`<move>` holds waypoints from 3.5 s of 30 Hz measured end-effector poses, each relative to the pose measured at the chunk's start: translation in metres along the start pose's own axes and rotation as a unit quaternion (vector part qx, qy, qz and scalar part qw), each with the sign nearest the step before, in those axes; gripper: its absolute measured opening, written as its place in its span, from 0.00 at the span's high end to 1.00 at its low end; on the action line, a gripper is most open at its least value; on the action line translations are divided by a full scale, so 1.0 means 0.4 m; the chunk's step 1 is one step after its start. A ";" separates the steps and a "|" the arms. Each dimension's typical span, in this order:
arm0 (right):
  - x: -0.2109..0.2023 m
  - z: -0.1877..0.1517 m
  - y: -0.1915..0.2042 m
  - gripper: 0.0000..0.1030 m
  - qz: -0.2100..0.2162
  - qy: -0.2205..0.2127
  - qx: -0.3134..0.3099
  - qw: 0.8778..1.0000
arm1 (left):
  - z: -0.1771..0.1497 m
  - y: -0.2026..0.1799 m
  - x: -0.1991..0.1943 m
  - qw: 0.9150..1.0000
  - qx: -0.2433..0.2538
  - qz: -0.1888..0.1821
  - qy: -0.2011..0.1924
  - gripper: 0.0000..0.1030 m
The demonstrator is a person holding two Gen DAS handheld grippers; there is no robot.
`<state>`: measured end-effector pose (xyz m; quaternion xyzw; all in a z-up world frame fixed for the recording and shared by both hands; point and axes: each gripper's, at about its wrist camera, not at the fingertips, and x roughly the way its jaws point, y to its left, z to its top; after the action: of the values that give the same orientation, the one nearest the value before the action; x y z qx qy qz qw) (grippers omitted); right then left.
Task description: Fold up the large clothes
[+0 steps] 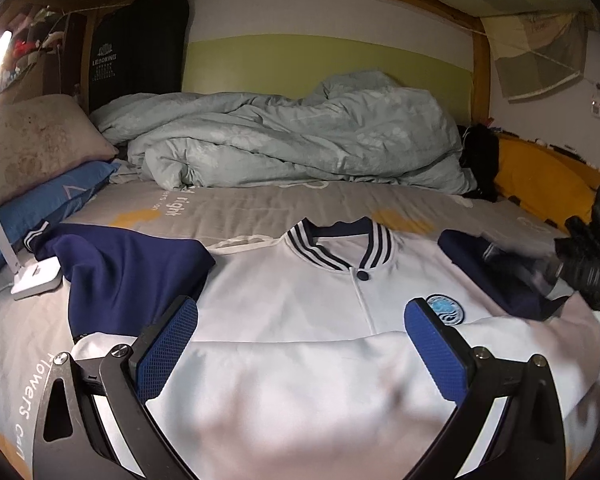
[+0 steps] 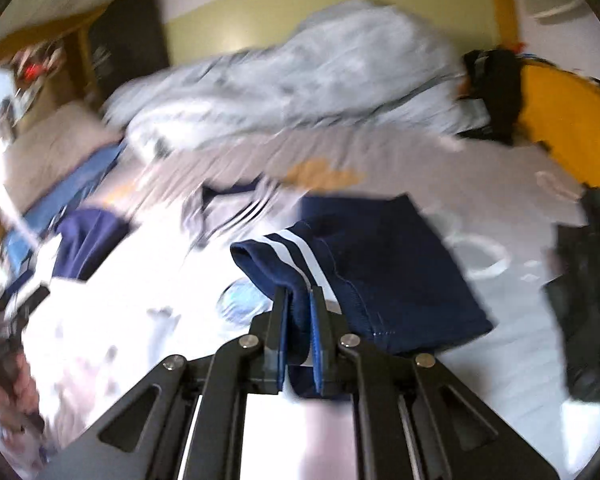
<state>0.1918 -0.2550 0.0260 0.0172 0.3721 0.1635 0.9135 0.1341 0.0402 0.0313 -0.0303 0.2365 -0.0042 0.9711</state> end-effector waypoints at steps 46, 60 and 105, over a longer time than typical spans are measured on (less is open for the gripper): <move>-0.020 -0.003 -0.059 0.37 -0.114 -0.019 0.065 0.991 | 0.064 -0.040 0.173 0.989 0.077 0.074 0.104 0.95; 0.010 -0.006 -0.122 0.32 -0.135 0.007 0.099 0.986 | 0.149 0.135 0.445 0.940 0.130 0.276 0.152 0.95; -0.048 -0.227 -0.227 0.14 -0.088 0.073 0.128 0.985 | -0.077 0.047 -0.088 0.995 0.025 0.060 0.072 0.08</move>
<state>0.1427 -0.3552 -0.0408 0.0887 0.4559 0.0342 0.8850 0.0888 0.0579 0.0191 0.0087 0.3067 0.0456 0.9507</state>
